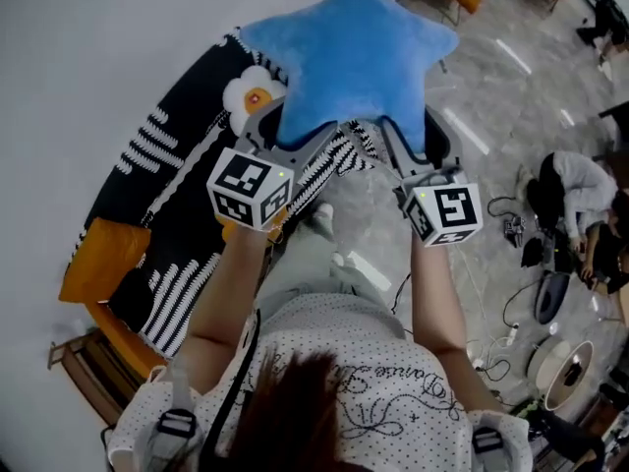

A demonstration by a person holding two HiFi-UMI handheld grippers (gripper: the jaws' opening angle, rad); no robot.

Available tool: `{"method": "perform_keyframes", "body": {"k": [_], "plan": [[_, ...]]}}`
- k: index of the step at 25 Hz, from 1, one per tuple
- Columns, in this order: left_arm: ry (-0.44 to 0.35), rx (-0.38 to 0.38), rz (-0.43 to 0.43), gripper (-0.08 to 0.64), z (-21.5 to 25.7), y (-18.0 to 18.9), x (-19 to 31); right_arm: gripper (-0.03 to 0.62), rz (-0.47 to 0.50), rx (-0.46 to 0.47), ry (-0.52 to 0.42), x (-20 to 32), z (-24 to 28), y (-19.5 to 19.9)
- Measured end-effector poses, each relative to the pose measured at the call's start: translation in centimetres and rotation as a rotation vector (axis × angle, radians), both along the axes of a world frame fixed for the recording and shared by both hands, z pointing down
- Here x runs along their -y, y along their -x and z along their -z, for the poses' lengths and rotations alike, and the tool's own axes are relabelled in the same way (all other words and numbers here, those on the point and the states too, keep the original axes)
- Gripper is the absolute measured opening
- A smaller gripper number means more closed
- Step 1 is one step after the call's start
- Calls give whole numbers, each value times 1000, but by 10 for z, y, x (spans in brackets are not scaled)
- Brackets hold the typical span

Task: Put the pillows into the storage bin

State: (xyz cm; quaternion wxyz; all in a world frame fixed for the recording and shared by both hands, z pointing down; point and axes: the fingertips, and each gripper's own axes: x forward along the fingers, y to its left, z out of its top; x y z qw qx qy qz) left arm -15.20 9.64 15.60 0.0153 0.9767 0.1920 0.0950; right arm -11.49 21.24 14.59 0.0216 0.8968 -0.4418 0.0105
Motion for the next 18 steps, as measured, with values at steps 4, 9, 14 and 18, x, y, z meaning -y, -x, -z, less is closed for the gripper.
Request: {"method": "perform_keyframes", "body": {"k": [4, 9, 14, 18], "plan": [[12, 7, -36, 287, -9, -40, -15, 245, -38, 11, 8, -17, -8, -36], [37, 19, -58, 287, -24, -119, -18, 245, -59, 22, 28, -20, -21, -113], [41, 1, -76, 287, -17, -165, -4, 245, -73, 5, 32, -6, -13, -157], [49, -3, -99, 287, -12, -203, -2, 245, -93, -5, 39, -5, -6, -192]]}}
